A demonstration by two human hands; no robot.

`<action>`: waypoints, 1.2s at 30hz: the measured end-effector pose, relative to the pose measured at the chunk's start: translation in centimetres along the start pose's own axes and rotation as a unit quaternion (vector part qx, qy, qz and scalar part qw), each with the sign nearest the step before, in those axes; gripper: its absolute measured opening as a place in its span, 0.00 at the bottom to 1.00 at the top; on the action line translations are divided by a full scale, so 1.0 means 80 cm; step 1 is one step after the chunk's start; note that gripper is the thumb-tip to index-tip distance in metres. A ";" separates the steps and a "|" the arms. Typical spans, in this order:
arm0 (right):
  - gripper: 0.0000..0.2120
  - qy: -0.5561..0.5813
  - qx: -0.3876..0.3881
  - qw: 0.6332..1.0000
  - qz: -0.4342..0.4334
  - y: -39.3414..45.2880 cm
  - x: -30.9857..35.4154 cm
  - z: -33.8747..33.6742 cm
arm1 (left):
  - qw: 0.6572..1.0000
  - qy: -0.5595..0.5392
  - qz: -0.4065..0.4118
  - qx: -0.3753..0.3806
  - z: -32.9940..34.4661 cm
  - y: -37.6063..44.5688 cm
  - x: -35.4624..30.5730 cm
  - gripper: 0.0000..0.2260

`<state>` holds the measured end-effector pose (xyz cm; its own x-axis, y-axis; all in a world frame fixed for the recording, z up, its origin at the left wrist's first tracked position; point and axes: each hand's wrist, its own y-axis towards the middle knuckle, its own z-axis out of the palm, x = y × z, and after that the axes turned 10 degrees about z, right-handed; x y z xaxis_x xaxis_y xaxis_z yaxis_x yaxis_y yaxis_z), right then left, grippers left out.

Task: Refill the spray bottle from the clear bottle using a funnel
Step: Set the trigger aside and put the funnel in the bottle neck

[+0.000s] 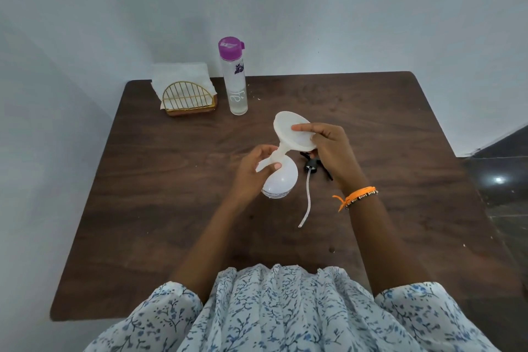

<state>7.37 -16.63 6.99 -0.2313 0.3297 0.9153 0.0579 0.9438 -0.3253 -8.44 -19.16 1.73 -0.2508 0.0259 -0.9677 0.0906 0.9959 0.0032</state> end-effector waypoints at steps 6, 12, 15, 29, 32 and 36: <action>0.21 -0.109 -0.040 0.992 -0.049 0.000 0.000 0.004 | 1.000 0.031 0.002 -0.003 0.004 0.003 0.004 0.10; 0.20 -0.250 -0.040 0.960 -0.119 -0.006 0.001 0.019 | 0.999 -0.012 0.017 -0.024 0.007 0.004 0.006 0.15; 0.18 -0.305 -0.058 0.939 -0.145 -0.012 0.000 0.029 | 0.999 -0.010 0.010 -0.046 0.009 0.003 0.006 0.14; 0.14 -0.284 -0.057 0.946 -0.142 -0.014 -0.004 0.030 | 0.998 0.008 -0.014 -0.064 0.011 0.000 -0.002 0.14; 0.11 -0.218 -0.067 0.964 -0.138 -0.016 -0.002 0.032 | 0.998 0.003 -0.028 -0.050 0.010 0.000 -0.001 0.13; 0.08 -0.136 -0.101 0.977 -0.131 -0.018 0.008 0.030 | 0.998 -0.017 -0.059 -0.027 0.002 -0.001 0.002 0.15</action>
<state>4.81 -17.81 7.45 -0.5113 0.0838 0.8553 0.1461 0.9892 -0.0095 -8.33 -19.27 1.55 -0.2244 -0.0931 -0.9701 0.0102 0.9952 -0.0978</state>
